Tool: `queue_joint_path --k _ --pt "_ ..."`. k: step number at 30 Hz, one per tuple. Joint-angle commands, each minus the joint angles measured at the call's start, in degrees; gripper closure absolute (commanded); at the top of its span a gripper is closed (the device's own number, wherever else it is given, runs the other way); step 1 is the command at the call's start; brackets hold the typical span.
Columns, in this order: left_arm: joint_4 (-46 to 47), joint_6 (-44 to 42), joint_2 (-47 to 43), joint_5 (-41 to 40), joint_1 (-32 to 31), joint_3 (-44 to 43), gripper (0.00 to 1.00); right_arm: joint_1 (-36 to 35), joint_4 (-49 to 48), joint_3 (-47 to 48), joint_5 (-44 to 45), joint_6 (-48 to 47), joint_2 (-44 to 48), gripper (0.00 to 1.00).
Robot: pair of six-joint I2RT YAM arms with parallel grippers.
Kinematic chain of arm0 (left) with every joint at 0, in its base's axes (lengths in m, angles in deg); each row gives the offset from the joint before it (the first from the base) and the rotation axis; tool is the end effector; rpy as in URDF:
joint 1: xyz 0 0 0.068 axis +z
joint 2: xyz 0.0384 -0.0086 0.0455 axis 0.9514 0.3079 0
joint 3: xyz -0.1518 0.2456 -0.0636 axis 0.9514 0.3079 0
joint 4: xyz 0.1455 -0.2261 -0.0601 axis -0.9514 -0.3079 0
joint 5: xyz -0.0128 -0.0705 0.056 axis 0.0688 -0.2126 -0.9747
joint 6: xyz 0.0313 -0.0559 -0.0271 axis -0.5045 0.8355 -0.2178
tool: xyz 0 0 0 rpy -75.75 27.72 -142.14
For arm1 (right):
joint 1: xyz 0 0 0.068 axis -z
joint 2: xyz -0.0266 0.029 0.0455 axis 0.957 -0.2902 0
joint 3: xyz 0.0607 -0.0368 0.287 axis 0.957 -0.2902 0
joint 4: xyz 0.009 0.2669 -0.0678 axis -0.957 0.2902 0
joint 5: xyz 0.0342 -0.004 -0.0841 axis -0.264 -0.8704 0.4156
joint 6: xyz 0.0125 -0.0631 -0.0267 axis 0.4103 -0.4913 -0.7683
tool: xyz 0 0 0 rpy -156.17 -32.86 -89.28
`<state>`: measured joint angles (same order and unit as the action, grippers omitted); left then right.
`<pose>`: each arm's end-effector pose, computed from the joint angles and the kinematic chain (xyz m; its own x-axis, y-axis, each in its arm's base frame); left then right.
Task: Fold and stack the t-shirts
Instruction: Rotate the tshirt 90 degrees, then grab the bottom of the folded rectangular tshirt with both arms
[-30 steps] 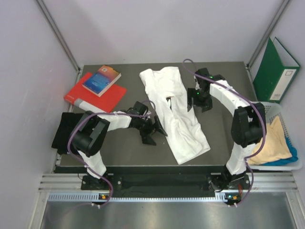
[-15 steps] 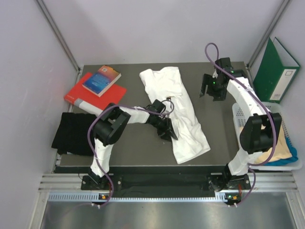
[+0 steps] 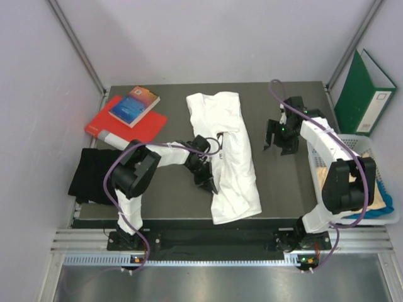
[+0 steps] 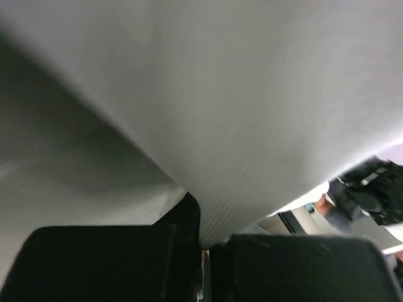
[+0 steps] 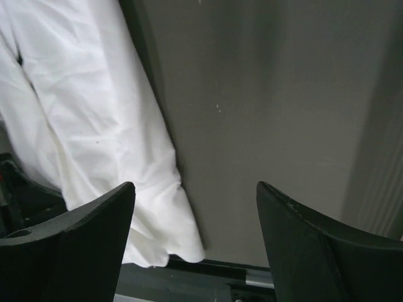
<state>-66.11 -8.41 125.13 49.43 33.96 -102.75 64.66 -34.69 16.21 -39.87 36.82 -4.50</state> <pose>0.2755 -0.2589 0.1092 -0.9583 -0.0327 0.2838 -0.1935 0.8051 -0.5607 0.3350 0.0575 0.2662 -0.9305 0.1933 -0.3110 0.1208 0.9638 0.2378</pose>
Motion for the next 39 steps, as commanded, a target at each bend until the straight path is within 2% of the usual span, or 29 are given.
queue_joint_path --k 1,3,4,5,6,8,9,10,11,13,16,17,19,20,22,23,25,30,34,37,39 --pt "-14.99 -5.88 -4.51 -11.93 2.16 1.83 1.00 0.21 -1.34 -4.12 -3.56 -2.10 2.85 0.23" --pt "-17.37 -7.21 -5.56 -13.87 3.12 0.95 1.00 0.21 -1.77 -5.63 -5.40 -3.07 2.93 0.22" --pt "-17.90 -8.78 -5.83 -14.23 3.30 0.42 0.96 0.12 -2.13 -7.55 -6.46 -3.51 3.20 0.22" --pt "-18.60 -9.41 -6.09 -14.49 3.30 -1.15 0.84 0.12 -2.83 -8.53 -8.38 -4.12 3.89 0.21" --pt "-18.87 -10.11 -6.44 -14.32 3.22 -1.95 0.57 0.03 -3.44 -9.67 -9.79 -4.30 4.60 0.21" --pt "-21.15 -10.99 -8.54 -15.98 2.95 -4.49 0.35 0.03 -5.02 -13.36 -14.00 -4.74 7.14 0.18" --pt "-22.03 -10.91 -9.69 -17.21 3.04 -5.29 0.14 0.03 -5.38 -16.07 -15.24 -4.39 8.11 0.15" --pt "-24.21 -9.86 -11.09 -18.61 2.95 -5.73 0.04 0.03 -6.16 -17.75 -16.65 -4.22 10.64 0.11" --pt "-24.85 -9.16 -14.32 -20.98 2.95 -5.65 0.01 0.03 -7.65 -19.33 -19.01 -3.43 11.97 0.06" --pt "-25.12 -6.01 -17.86 -22.31 2.95 -4.16 0.01 0.03 -10.99 -25.21 -22.19 -2.46 15.31 0.02" --pt "-22.93 0.22 -25.24 -22.23 2.86 2.95 0.01 0.03 -14.33 -32.69 -26.23 -1.05 17.60 0.03" --pt "-19.79 2.08 -29.08 -21.62 2.69 8.19 0.01 0.03 -14.96 -34.27 -27.98 -0.79 17.96 0.05" --pt "-16.00 7.60 -34.54 -21.09 1.64 13.40 0.01 -0.06 -17.32 -38.76 -30.45 -0.26 19.45 0.10" --pt "-13.10 9.38 -36.05 -21.17 1.02 17.86 0.03 -0.40 -18.03 -39.99 -31.24 0.00 19.81 0.19" --pt "-9.66 12.98 -38.34 -20.48 -0.99 21.41 0.07 -0.93 -18.48 -42.80 -31.78 0.18 20.34 0.27" --pt "-8.43 13.96 -38.35 -20.30 -1.87 23.51 0.12 -1.80 -18.56 -43.51 -32.21 0.27 20.42 0.31" --pt "-5.44 15.45 -36.35 -20.03 -5.11 23.89 0.15 -3.39 -18.83 -43.43 -31.78 0.79 20.34 0.31" --pt "-3.05 16.08 -27.82 -20.91 -11.89 19.85 0.16 -8.22 -21.73 -43.17 -30.90 5.62 19.37 0.30" --pt "-1.57 16.25 -20.36 -20.83 -14.09 16.77 0.17 -11.65 -22.96 -43.08 -29.23 9.05 15.87 0.30" --pt "-1.65 15.99 -16.66 -21.17 -14.71 15.28 0.24 -14.11 -21.65 -42.46 -28.71 9.75 12.88 0.37" --pt "-1.12 15.90 -15.77 -21.53 -14.71 15.01 0.30 -14.47 -20.16 -41.32 -28.70 9.50 11.38 0.45"
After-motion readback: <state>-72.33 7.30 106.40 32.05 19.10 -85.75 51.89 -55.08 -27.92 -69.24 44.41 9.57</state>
